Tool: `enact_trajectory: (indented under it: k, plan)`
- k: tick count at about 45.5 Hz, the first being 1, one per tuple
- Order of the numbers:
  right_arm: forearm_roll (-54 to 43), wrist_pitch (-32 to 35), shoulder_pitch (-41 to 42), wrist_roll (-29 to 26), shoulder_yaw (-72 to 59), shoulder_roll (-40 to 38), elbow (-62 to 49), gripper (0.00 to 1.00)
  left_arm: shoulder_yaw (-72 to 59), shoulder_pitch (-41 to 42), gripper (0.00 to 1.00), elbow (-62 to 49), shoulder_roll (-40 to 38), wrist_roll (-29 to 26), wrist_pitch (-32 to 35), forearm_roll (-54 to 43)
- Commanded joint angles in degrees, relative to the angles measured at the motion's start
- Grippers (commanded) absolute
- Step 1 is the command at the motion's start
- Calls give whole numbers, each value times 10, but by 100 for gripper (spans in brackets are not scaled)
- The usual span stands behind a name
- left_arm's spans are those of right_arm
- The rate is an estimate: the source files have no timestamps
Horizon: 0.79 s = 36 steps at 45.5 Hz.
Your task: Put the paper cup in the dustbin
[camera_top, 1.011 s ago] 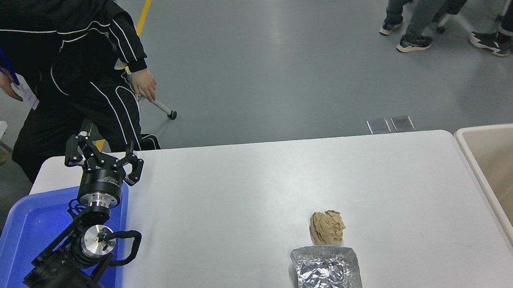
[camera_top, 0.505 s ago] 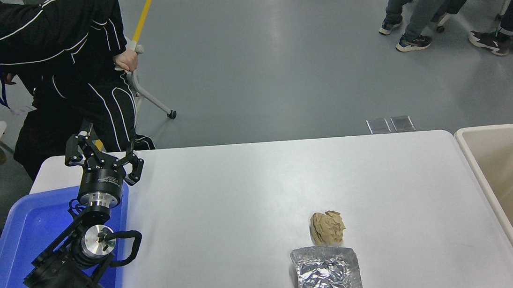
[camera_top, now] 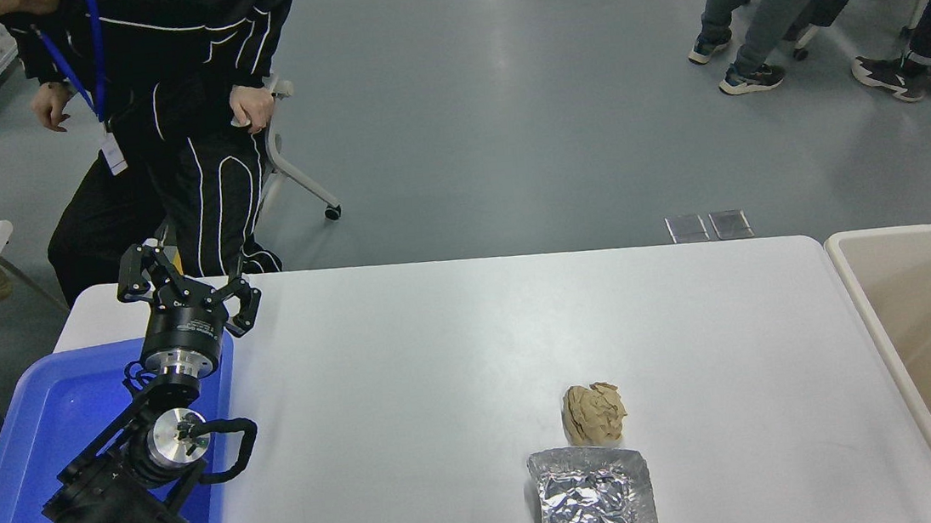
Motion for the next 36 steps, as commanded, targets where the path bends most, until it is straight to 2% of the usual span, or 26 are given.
enact_trajectory:
  k: [1,5,8,16,22,36]
  plan:
    - [0,-26,2,0,1,1,0,65,0,0,100,0,0,-1,0,0]
    - [0,-49,5,1,1,-1,1,86,0,0,100,0,0,0,0,0]
    - [0,-59,9,1,1,-2,4,98,0,0,100,0,0,0,1,0]
    - [1,-54,23,1,18,-11,8,99,0,0,100,0,0,0,0,0]
    - [2,-51,55,1,94,-38,22,99,0,0,100,0,0,-1,1,0]
    - [2,-52,131,1,314,-134,172,99,0,0,100,0,0,0,0,0]
